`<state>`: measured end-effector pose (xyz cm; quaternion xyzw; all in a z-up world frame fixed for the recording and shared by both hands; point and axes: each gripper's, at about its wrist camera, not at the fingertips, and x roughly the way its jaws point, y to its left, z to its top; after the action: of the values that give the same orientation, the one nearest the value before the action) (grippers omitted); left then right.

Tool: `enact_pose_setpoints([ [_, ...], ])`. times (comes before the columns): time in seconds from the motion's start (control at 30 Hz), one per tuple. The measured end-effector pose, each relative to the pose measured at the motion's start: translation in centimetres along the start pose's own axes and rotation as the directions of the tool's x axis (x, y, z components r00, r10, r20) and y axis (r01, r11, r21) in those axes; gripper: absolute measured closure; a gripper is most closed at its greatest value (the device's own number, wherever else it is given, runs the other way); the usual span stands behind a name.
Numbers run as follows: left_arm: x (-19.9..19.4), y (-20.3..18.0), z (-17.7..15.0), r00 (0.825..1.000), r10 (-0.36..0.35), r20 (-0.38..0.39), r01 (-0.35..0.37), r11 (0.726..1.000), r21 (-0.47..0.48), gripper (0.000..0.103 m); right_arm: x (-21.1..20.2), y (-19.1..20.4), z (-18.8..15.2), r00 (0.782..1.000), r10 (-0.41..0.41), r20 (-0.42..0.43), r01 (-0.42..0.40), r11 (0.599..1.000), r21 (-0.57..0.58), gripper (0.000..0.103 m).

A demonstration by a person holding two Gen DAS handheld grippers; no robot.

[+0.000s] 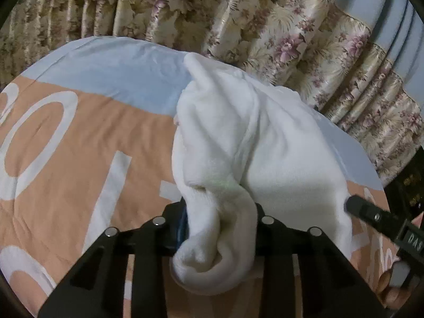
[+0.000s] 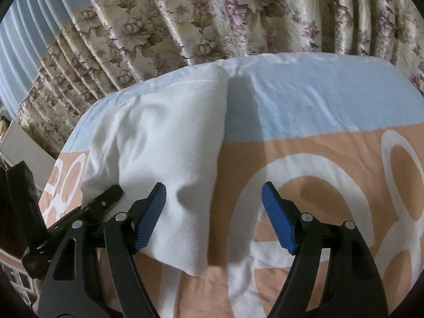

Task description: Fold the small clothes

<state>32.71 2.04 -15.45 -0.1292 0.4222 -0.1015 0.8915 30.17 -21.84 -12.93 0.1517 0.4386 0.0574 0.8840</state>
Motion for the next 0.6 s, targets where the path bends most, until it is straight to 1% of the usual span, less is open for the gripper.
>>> enact_pose_setpoints([
  [0.17,0.2,-1.0,-0.5,0.998,0.064,0.025,-0.064,0.998,0.003,0.075,1.0,0.1,-1.5,1.000,-0.008,-0.001,0.008,1.000,0.021,0.027],
  [0.27,0.3,-1.6,-0.5,0.995,0.095,0.029,-0.095,0.995,0.007,0.075,2.2,0.3,-2.1,1.000,0.012,-0.016,-0.011,0.999,0.039,0.028],
  [0.33,0.4,-1.9,-0.5,0.993,0.116,0.033,-0.117,0.993,0.019,0.075,2.8,0.8,-2.2,1.000,0.017,-0.015,-0.017,1.000,0.018,0.037],
  [0.37,0.4,-2.1,-0.6,0.991,0.126,0.035,-0.127,0.992,0.024,0.075,2.9,1.2,-2.2,1.000,0.023,-0.015,-0.023,1.000,0.003,0.049],
  [0.4,0.4,-2.3,-0.6,0.990,0.138,0.038,-0.139,0.990,0.031,0.076,3.1,1.5,-2.2,0.999,0.041,-0.017,-0.041,0.999,-0.010,0.070],
  [0.43,0.4,-2.4,-0.7,0.988,0.146,0.042,-0.147,0.988,0.036,0.076,3.1,1.8,-2.2,0.998,0.057,-0.016,-0.057,0.998,-0.017,0.075],
  [0.47,0.4,-2.5,-0.7,0.988,0.150,0.046,-0.152,0.988,0.034,0.076,3.1,2.0,-2.1,0.999,0.052,-0.009,-0.053,0.998,-0.025,0.080],
  [0.5,0.4,-2.5,-0.7,0.987,0.151,0.047,-0.153,0.988,0.034,0.077,3.1,2.2,-2.1,0.999,0.048,-0.002,-0.048,0.998,-0.032,0.083],
  [0.6,0.3,-2.9,-0.6,0.985,0.165,0.053,-0.168,0.984,0.056,0.078,2.9,2.1,-2.0,0.998,0.052,0.026,-0.052,0.998,-0.027,0.087],
])
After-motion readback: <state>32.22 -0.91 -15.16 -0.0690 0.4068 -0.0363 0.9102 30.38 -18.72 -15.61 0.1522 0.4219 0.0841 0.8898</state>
